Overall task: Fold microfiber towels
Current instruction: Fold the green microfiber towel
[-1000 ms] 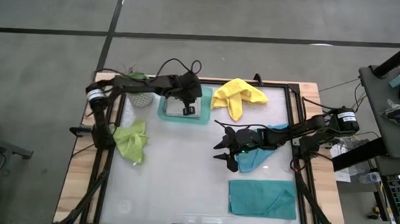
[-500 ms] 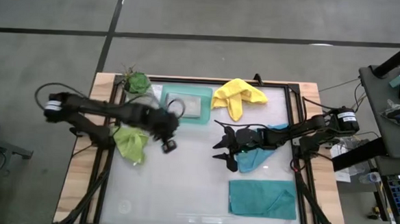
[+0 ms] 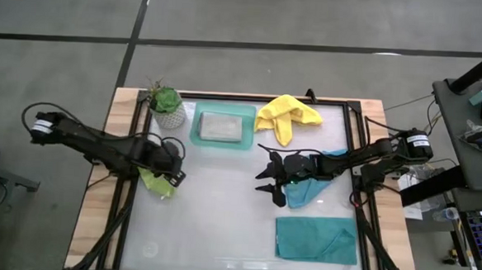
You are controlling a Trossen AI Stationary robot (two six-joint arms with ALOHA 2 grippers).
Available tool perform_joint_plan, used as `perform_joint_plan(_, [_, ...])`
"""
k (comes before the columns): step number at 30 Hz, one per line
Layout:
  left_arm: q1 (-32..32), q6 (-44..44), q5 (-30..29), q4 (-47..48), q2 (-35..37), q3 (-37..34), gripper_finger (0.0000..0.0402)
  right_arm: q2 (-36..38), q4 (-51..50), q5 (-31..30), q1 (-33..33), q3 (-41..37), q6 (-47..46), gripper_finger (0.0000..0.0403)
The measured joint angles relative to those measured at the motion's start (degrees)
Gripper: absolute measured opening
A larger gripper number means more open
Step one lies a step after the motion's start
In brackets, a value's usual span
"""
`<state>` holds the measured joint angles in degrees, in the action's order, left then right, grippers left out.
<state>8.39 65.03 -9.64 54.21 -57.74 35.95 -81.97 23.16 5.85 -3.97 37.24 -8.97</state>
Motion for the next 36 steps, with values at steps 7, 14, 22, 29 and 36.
perform_joint_plan(7, [0.0, 3.5, 0.1, 0.1, 0.0, -2.8, 0.0156, 0.0, -0.1, 0.0, 0.1, 1.6, 0.0, 0.0185])
perform_joint_plan(14, [0.0, 3.7, 0.1, 4.9, -3.0, -2.0, 0.0147, 0.0, -0.1, 0.0, 0.0, 2.5, 0.0, 0.0185])
perform_joint_plan(22, [0.0, 2.4, 0.5, 4.8, -13.1, -1.9, 0.0096, 0.0, -0.1, 0.0, 0.4, 2.5, 0.0, 0.0185])
perform_joint_plan(29, [0.7, -5.1, -2.1, 3.7, -17.9, 4.0, 0.0008, 0.0, -0.2, 0.0, 0.5, 2.5, 0.0, 0.0185])
perform_joint_plan(36, [4.2, -26.7, -6.4, -5.6, -15.5, 15.6, 0.0002, 0.0, -0.2, 0.0, 0.5, 2.5, 0.0, 0.0185])
